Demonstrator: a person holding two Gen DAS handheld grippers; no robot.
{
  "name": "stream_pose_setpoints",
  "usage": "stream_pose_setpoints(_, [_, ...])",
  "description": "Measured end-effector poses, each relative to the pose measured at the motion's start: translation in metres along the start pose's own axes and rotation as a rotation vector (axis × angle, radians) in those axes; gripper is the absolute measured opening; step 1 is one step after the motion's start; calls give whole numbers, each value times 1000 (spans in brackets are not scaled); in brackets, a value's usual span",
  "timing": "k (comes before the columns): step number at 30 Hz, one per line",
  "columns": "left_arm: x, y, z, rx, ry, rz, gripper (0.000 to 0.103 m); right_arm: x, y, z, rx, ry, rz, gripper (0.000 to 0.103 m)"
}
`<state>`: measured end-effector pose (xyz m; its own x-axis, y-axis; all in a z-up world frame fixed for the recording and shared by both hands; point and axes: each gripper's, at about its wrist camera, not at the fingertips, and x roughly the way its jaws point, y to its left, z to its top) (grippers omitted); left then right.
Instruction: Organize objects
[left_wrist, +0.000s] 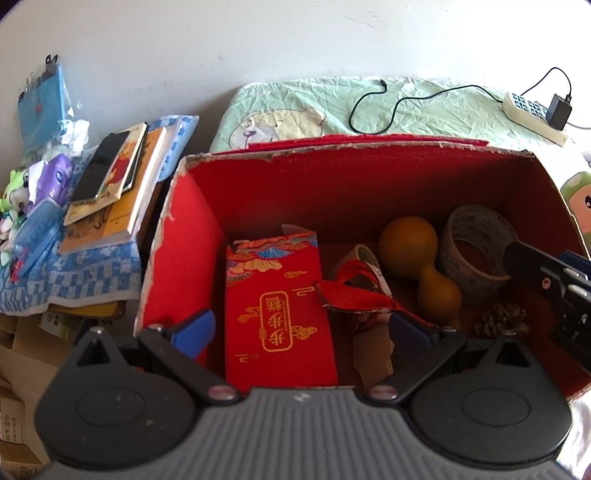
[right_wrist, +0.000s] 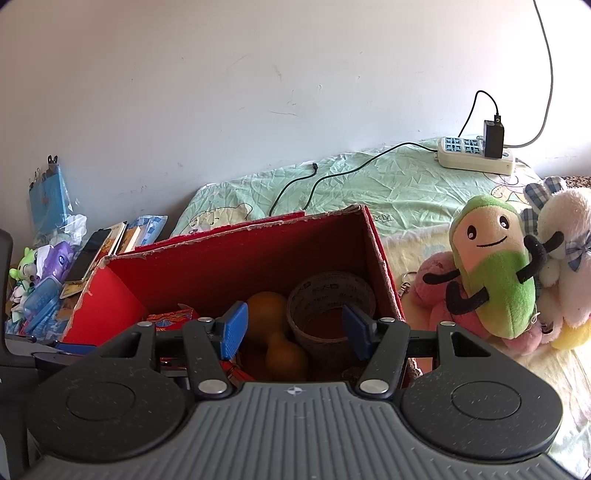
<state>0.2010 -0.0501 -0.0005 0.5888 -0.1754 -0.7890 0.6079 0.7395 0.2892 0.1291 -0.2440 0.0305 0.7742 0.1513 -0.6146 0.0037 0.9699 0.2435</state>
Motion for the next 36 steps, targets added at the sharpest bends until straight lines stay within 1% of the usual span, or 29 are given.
stream_pose_setpoints(13, [-5, -1, -2, 7, -17, 19, 101, -9, 1, -3, -3, 4, 3, 61])
stream_pose_setpoints(18, [-7, -2, -4, 12, -22, 19, 101, -11, 4, -3, -24, 2, -9, 61])
stream_pose_setpoints(30, [-12, -2, -10, 10, -27, 4, 101, -16, 7, -6, -25, 1, -16, 61])
stream_pose_setpoints(36, [-14, -3, -12, 12, -33, -16, 100, -20, 8, -6, -26, -16, -21, 61])
